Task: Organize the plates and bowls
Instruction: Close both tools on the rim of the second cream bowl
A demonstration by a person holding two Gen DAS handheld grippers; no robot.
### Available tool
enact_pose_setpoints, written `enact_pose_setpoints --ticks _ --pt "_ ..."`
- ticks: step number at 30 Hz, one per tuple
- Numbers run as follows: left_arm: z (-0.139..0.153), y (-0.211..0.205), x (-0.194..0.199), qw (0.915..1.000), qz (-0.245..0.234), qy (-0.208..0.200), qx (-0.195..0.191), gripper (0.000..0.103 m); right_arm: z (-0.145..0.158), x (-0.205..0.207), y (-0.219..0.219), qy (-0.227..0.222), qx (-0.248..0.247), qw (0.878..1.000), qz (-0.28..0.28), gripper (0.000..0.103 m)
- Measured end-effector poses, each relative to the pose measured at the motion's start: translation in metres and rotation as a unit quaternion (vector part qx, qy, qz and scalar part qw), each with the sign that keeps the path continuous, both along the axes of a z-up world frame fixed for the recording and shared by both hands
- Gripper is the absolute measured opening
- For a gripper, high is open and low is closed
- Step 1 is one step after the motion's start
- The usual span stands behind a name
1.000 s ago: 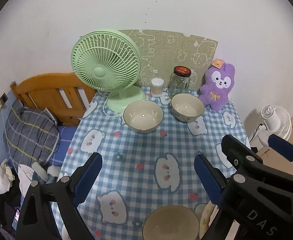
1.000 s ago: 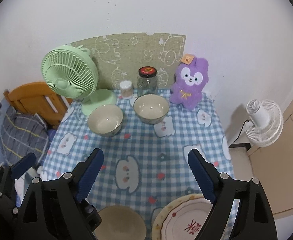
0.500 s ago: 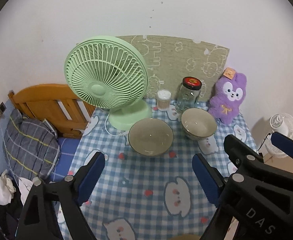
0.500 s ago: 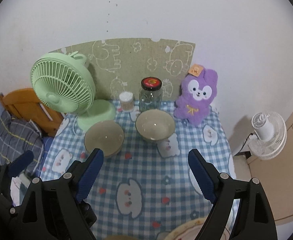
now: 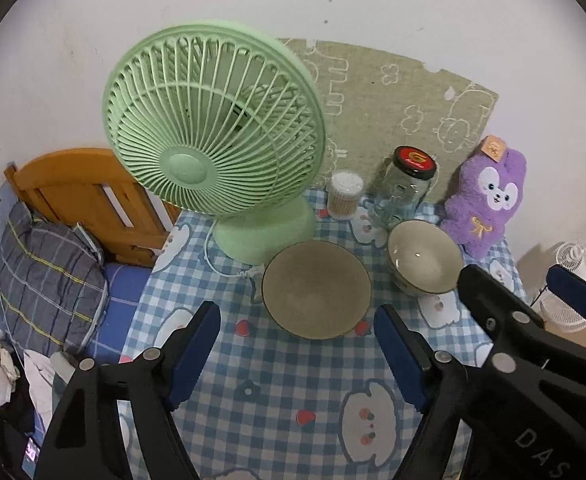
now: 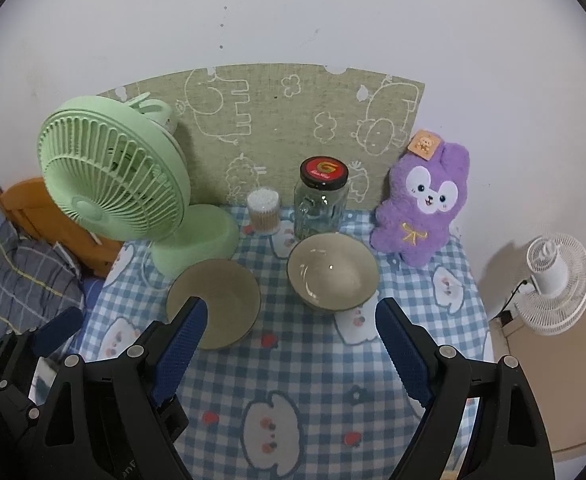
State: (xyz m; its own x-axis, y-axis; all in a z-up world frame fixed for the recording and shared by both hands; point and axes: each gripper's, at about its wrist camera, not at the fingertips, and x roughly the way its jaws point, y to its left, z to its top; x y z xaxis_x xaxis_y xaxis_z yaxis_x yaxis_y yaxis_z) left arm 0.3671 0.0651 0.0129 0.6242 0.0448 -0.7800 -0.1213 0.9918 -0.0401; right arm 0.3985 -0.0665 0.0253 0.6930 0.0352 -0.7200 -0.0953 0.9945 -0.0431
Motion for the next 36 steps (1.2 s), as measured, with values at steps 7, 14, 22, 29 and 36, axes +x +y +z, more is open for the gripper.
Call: enact_pose_setpoints --ticks 7,14,22,29,36 --pt "-0.021 0.007 0.025 1.0 -0.009 0.003 0.003 0.081 -0.022 0.025 0.008 0.006 0.008 1.0 0.013 0.08" --pt "-0.048 0.011 0.049 0.9998 -0.014 0.008 0.015 0.081 -0.054 0.053 0.014 0.032 0.027 0.999 0.012 0.069" --pt "-0.086 0.018 0.073 0.9995 -0.014 0.026 0.011 0.075 -0.093 0.078 0.019 0.047 0.038 0.998 0.016 0.055" --pt "-0.115 0.023 0.089 0.9988 -0.011 0.046 0.009 0.068 -0.118 0.093 0.025 0.048 0.027 0.998 0.017 0.051" --pt "-0.138 0.027 0.098 0.998 -0.003 0.061 0.016 0.053 -0.143 0.106 0.03 0.07 0.031 0.997 0.021 0.036"
